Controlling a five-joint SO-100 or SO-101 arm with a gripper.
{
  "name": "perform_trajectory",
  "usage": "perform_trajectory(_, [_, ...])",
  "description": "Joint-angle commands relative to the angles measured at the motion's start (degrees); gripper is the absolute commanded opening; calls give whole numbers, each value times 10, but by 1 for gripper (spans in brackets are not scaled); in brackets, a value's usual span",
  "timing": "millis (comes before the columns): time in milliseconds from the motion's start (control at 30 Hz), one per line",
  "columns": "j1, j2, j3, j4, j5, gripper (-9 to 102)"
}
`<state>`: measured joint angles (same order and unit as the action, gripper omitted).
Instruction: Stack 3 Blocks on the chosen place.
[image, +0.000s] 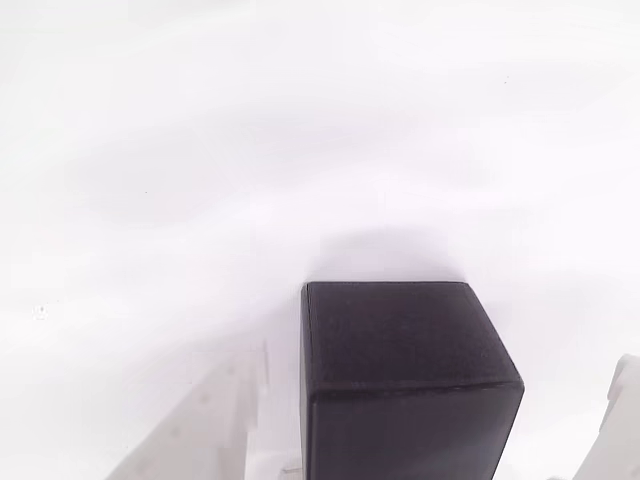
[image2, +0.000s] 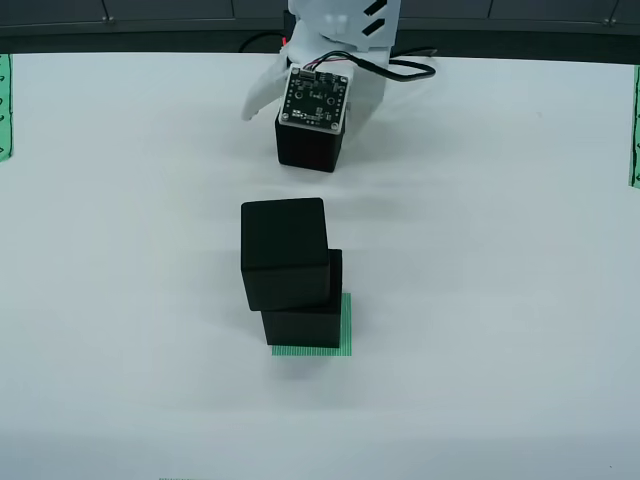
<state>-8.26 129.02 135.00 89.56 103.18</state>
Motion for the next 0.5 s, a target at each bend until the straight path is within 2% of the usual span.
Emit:
perform_trajectory(0, [-9, -4, 2, 4, 1, 43])
perform_trajectory(467, [2, -56, -47, 5, -4, 43])
